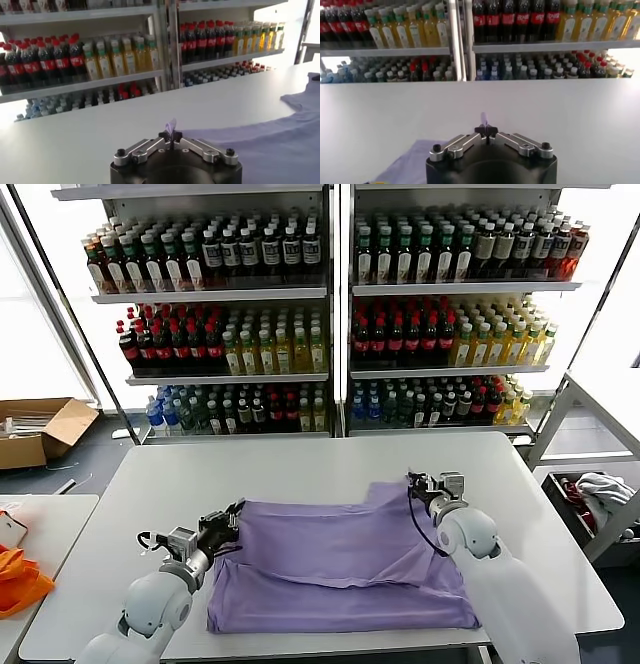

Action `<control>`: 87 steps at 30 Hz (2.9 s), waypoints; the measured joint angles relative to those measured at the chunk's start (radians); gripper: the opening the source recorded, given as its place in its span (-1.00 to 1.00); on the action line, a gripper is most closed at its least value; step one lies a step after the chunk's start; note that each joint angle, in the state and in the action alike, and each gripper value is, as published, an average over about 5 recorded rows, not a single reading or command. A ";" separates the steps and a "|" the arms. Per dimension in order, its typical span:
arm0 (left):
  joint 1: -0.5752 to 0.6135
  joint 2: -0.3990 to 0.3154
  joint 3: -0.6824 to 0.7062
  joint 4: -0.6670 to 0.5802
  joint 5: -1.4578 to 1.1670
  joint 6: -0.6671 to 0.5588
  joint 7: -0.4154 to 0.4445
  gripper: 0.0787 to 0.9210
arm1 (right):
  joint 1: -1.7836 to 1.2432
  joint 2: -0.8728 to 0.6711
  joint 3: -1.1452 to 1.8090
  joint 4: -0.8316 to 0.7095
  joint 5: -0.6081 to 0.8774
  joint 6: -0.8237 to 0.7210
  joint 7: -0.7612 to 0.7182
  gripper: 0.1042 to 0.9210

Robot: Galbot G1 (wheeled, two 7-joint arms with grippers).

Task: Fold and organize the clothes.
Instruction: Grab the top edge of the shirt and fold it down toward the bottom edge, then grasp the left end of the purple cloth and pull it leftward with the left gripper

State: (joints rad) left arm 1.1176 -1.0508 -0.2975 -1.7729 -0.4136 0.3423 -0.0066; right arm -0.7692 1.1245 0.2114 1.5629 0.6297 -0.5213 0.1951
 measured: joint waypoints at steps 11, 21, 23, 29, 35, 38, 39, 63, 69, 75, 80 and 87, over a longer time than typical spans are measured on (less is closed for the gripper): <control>0.051 0.005 -0.024 -0.045 0.036 -0.028 0.014 -0.98 | -0.183 0.004 0.101 0.212 -0.021 0.014 0.017 -0.99; 0.137 0.024 -0.050 -0.086 0.078 -0.040 0.017 -0.98 | -0.440 0.025 0.239 0.378 -0.044 0.020 0.046 -0.99; 0.155 0.025 -0.054 -0.091 0.088 -0.043 0.018 -0.98 | -0.484 0.026 0.263 0.399 -0.047 0.021 0.054 -0.99; 0.209 0.032 -0.063 -0.114 0.118 -0.045 0.026 -0.98 | -0.596 0.041 0.305 0.447 -0.067 0.023 0.068 -0.99; 0.261 0.030 -0.070 -0.130 0.150 -0.049 0.033 -0.98 | -0.658 0.056 0.320 0.461 -0.093 0.029 0.080 -0.99; 0.283 0.028 -0.076 -0.131 0.167 -0.052 0.032 -0.98 | -0.678 0.062 0.326 0.461 -0.104 0.032 0.085 -0.99; 0.289 0.028 -0.078 -0.133 0.172 -0.052 0.032 -0.98 | -0.684 0.064 0.328 0.461 -0.107 0.033 0.085 -0.99; 0.411 -0.022 -0.094 -0.248 0.377 -0.046 0.024 -0.07 | -0.785 0.079 0.320 0.510 -0.245 0.089 0.048 -0.43; 0.426 -0.042 -0.118 -0.286 0.395 -0.031 0.002 0.34 | -0.786 0.081 0.351 0.570 -0.242 0.095 0.054 -0.01; 0.434 -0.090 -0.142 -0.297 0.382 -0.012 -0.027 0.70 | -0.765 0.072 0.393 0.637 -0.214 0.096 0.069 0.42; 0.445 -0.148 -0.157 -0.294 0.340 0.007 -0.052 0.76 | -0.748 0.053 0.418 0.659 -0.186 0.095 0.083 0.71; 0.462 -0.224 -0.160 -0.289 0.290 0.020 -0.072 0.77 | -0.734 0.033 0.426 0.671 -0.166 0.095 0.094 0.76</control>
State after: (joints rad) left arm 1.5800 -1.2749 -0.4575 -2.0616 -0.1234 0.3625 -0.0782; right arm -1.5029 1.1579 0.6375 2.2336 0.4639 -0.4258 0.2890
